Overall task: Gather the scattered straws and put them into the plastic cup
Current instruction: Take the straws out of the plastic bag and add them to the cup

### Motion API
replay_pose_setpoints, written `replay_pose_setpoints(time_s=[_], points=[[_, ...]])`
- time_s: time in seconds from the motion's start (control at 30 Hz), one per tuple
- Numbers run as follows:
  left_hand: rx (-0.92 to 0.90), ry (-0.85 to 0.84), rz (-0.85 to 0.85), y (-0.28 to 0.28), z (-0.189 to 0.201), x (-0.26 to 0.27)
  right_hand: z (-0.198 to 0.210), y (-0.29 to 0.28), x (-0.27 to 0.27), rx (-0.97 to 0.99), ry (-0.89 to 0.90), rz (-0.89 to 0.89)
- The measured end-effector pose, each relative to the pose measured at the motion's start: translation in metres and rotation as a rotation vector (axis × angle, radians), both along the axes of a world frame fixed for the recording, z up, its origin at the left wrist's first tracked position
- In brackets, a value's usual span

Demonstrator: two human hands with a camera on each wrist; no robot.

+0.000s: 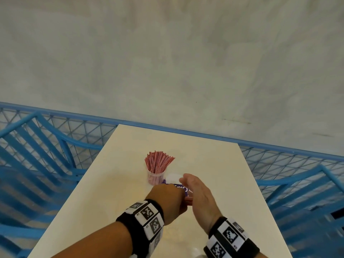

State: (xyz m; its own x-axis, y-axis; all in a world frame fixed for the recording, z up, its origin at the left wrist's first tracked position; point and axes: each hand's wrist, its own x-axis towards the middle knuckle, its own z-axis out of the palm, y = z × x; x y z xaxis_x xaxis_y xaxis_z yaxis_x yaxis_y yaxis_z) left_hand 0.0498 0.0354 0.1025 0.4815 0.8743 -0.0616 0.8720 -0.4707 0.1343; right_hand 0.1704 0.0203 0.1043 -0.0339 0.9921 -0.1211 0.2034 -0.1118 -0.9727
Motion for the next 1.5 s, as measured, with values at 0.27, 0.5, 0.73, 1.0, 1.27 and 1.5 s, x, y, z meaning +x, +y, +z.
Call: replay_pose_setpoints(time_s=[0.27,0.5,0.73,1.0,1.27,1.5], points=[[-0.034,-0.105,-0.023,0.009,-0.012,0.02,0.007,0.0,0.007,0.077,-0.094,0.022],[-0.339,-0.946,0.234,0.018,0.015,0.002,0.002,0.005,0.047,0.061,-0.227,-0.012],[-0.599,-1.63,0.185,0.016,0.063,0.026,-0.017,-0.004,0.027,0.054,-1.195,0.866],[-0.703,-1.566,0.184,0.003,0.041,0.046,-0.012,0.001,0.016,-0.028,-1.208,0.648],[-0.6,-1.261,0.158,0.001,0.036,0.032,0.01,-0.001,0.087,0.037,-0.903,0.225],[-0.492,-0.964,0.08,0.0,0.007,0.035,0.08,-0.008,0.049,0.35,-0.482,0.108]])
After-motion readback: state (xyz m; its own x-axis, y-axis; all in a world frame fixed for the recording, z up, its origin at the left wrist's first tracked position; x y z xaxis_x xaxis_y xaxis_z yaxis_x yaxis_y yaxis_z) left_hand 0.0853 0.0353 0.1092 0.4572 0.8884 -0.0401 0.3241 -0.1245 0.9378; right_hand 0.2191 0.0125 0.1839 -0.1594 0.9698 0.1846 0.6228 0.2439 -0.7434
